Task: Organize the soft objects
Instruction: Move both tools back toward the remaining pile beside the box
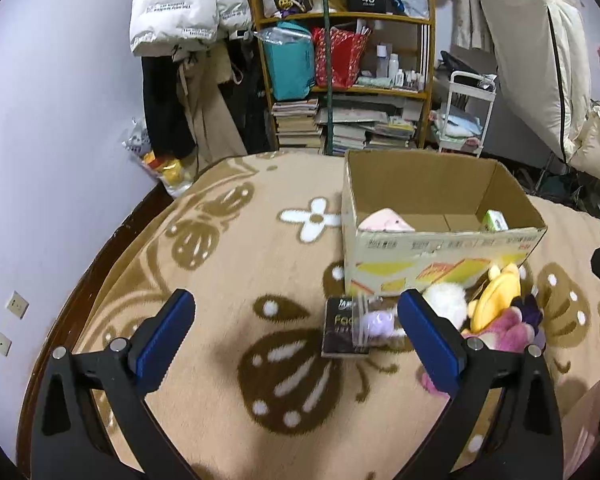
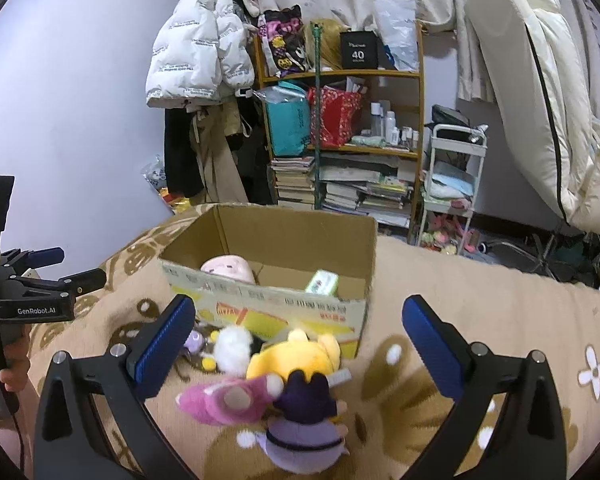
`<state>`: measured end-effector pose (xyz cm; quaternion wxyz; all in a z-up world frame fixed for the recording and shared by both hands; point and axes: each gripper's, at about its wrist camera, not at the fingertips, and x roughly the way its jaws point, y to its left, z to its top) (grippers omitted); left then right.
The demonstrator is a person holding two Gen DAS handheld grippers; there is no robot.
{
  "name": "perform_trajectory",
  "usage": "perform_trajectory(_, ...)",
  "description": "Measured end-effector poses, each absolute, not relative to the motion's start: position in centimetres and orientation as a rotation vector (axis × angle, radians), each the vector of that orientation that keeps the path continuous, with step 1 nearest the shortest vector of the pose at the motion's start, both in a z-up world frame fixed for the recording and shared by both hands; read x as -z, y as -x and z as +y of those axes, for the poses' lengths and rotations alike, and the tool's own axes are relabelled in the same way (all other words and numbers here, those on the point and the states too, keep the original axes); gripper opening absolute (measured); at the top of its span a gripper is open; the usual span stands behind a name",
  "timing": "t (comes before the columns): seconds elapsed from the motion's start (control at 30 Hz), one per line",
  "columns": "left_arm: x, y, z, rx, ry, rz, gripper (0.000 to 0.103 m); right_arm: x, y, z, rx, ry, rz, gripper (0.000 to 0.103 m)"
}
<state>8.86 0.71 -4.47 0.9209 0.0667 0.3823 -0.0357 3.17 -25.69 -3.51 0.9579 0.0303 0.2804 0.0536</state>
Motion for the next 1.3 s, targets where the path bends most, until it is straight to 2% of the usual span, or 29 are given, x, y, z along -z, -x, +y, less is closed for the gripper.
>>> perform_trajectory(0.27, 5.4, -9.5, 0.9, 0.067, -0.134, 0.833, 0.100, 4.3, -2.5, -26.4, -0.061, -0.099, 0.618, 0.103)
perform_trajectory(0.63, 8.7, -12.0, 0.9, 0.059, -0.119, 1.007, 0.100, 6.6, -4.1, -26.7, -0.046, -0.118, 0.719, 0.103)
perform_trajectory(0.83, 9.8, -13.1, 0.1, 0.076, -0.136, 1.035, 0.100, 8.3, -5.4, -27.6, -0.042, -0.169, 0.795, 0.094)
perform_trajectory(1.3, 11.6, -14.8, -2.7, 0.147, -0.177, 1.067, 0.100, 11.1, -7.1, -28.7, -0.030, -0.258, 0.917, 0.094)
